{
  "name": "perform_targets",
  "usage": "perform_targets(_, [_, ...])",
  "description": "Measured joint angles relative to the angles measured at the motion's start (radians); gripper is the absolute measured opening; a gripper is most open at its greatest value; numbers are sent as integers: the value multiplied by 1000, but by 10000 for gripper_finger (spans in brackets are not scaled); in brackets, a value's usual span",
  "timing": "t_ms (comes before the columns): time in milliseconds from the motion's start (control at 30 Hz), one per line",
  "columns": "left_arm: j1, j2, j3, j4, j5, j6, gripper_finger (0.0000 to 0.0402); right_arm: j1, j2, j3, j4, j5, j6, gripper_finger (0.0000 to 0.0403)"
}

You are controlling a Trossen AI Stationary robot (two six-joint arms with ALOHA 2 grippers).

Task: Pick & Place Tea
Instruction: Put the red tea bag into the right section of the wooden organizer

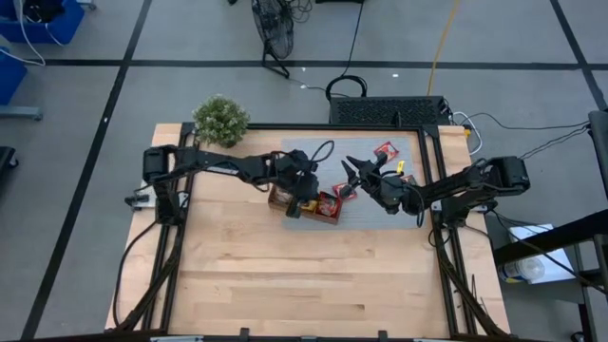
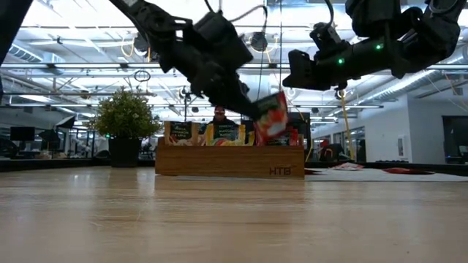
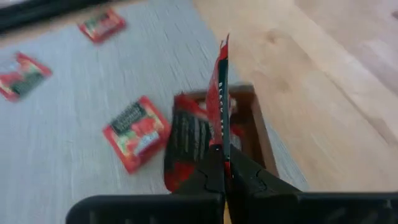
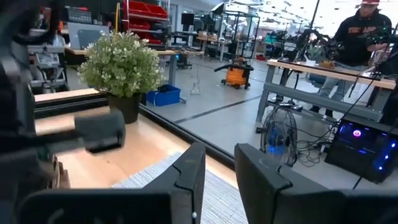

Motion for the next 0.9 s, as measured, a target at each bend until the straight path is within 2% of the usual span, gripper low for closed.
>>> perform_targets(333, [-31, 112, 48, -26, -11, -3, 0, 0, 0, 0, -37, 0, 23, 75])
perform_targets(467, [-32, 116, 49, -42, -88, -7, 2, 0, 0, 0, -36, 0, 23, 74])
perform_targets(600, [-31, 116, 49, -32, -158, -8, 18, 0, 0, 0, -38, -1, 23, 73])
perform_targets(900, [-44, 116, 49, -15, -159, -8, 50, 0, 0, 0, -46, -1, 23, 73])
